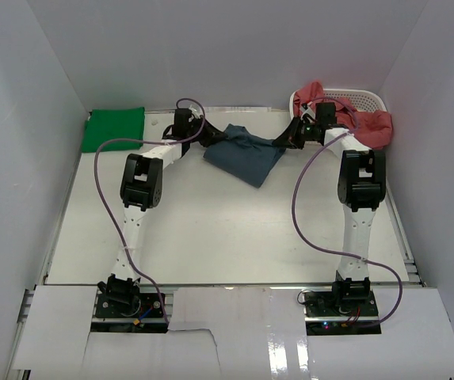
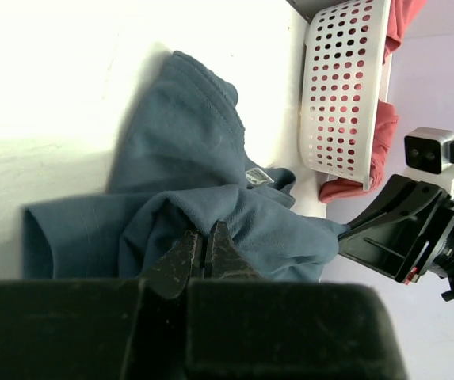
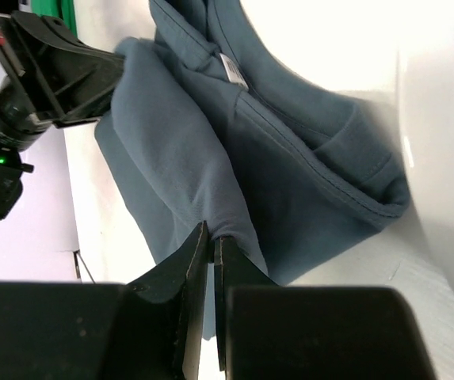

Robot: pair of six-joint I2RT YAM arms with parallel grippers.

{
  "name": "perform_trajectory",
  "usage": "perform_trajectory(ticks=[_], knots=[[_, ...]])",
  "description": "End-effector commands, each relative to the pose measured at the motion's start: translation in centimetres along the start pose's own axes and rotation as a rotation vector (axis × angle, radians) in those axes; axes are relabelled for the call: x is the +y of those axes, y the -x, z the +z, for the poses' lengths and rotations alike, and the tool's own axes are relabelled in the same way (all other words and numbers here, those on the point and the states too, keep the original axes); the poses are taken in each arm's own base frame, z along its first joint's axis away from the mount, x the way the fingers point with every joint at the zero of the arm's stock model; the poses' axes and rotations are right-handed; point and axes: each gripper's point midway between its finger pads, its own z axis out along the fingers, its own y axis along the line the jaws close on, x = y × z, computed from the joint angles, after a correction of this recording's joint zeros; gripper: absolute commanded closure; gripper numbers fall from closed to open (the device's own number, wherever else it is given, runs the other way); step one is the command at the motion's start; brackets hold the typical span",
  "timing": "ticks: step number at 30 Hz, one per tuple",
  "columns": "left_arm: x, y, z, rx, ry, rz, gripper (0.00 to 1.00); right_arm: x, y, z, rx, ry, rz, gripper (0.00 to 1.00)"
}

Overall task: Fold and stack the t-shirts
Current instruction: Fold the long partially folded tshirt into a neat square

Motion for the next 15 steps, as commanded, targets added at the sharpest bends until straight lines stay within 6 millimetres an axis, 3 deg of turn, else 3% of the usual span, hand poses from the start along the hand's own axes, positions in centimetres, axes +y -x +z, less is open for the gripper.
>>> perform_trajectory(ticks=[1,9,15], knots=[[-3.2,2.9,-0.2,-0.080,-0.069,0.071,1.00,0.2,2.1,-0.4,-0.065,0.037,-0.054,0.91],[-3.2,3.5,0.4,-0.103,-0.075,0.084,0.98,-2.1,2.4,0.4,-0.087,0.003,-0.019,0.91],[-1.8,2.0,-0.3,-0.085,-0.022,0.089,1.00,-4.0,1.7,1.5,-0.066,-0.042,0.016,0.92]])
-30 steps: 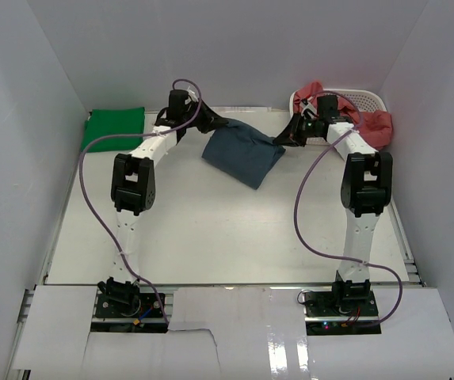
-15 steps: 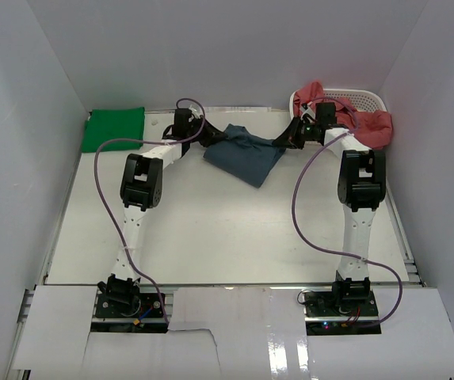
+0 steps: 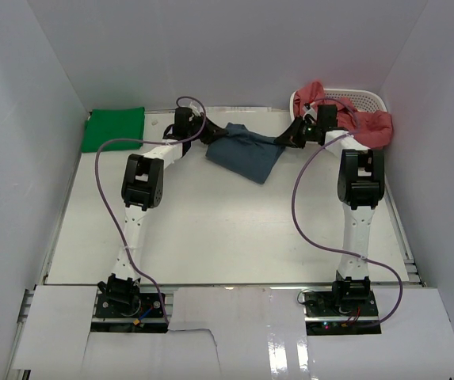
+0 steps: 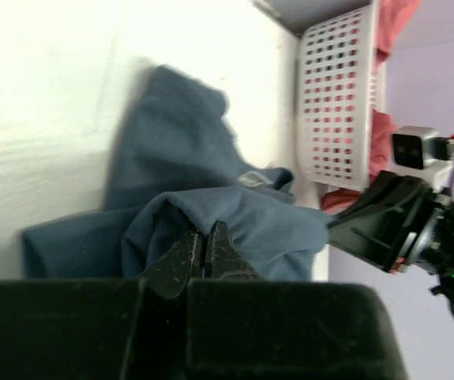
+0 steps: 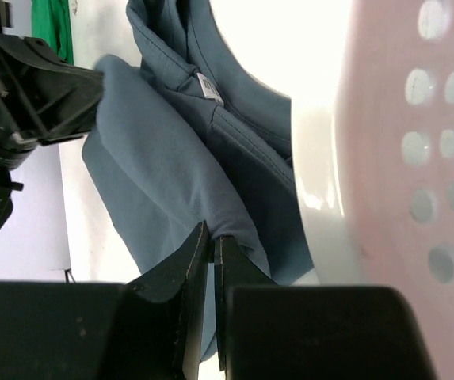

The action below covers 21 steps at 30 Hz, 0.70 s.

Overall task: Fold and stack the t-shirts
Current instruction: Fold the long partially folded tshirt into a neat square

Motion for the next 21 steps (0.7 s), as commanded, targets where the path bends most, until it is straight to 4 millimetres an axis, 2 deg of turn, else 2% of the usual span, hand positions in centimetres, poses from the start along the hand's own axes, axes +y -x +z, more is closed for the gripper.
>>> perform_trajectory(ticks=[1,6,12,16,21], knots=[[-1.0,0.7,-1.2,-0.041,0.022,0.054,1.00,-2.5,-0.3,0.9,0.001,-0.065,0.024,0.92],[0.1,-0.2,-2.7,-0.043,0.113,0.066,1.00,-3.0,-1.1,1.4,0.015,-0.125,-0.013,0.92],[2.0,-2.3,-4.3,-0.014,0.200,0.057,1.00,-2.8,-1.7,1.7,0.017,-0.219,-0.095,0.90],[2.3,-3.8,-5.3,0.008,0.236,0.066,1.00,-2.7,-2.1,2.3,0.024,-0.271,-0.152,0.90],[2.9,-5.7,-7.2,0.028,0.283,0.076,1.00,-2.1,-3.9,3.3,0.078,-0.290,-0.205,0.90]])
